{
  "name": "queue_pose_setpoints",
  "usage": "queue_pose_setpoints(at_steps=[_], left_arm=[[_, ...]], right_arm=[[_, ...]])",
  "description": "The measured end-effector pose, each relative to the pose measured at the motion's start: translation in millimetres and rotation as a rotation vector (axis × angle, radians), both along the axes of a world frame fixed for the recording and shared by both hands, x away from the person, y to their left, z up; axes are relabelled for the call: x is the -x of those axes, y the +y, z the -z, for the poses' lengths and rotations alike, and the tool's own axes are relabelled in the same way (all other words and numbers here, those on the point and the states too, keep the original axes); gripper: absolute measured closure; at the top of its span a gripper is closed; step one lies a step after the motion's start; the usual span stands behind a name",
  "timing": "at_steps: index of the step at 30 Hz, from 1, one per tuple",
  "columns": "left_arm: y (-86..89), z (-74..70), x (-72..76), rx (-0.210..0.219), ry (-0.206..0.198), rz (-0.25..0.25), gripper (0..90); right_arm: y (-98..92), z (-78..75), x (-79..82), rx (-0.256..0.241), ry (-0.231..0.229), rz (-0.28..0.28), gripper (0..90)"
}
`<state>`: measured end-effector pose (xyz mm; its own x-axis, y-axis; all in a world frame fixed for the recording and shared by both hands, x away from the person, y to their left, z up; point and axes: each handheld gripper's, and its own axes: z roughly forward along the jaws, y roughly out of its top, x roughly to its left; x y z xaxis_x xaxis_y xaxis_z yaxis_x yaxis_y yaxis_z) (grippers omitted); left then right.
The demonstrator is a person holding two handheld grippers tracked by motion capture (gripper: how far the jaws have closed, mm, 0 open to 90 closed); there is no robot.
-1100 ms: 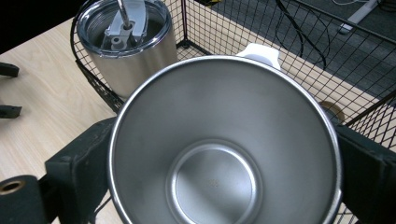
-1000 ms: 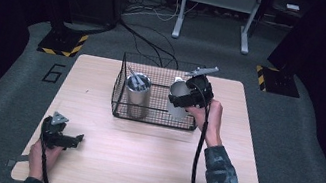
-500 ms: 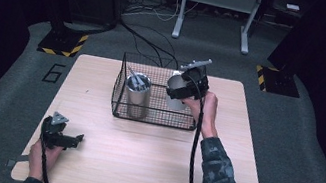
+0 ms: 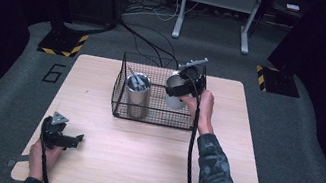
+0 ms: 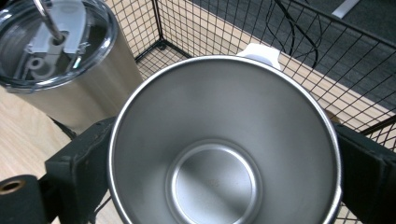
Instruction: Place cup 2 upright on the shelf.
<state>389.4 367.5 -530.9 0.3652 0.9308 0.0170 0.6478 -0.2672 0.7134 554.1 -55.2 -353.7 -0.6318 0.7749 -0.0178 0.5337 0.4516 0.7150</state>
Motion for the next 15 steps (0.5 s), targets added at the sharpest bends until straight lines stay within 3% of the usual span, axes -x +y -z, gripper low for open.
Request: queue_pose_setpoints(at_steps=[15], left_arm=[[0.0,-0.4,0.3,0.0,0.008,0.002,0.7]], right_arm=[[3.6,19.0,-15.0,0.021,0.031,0.029,5.5]])
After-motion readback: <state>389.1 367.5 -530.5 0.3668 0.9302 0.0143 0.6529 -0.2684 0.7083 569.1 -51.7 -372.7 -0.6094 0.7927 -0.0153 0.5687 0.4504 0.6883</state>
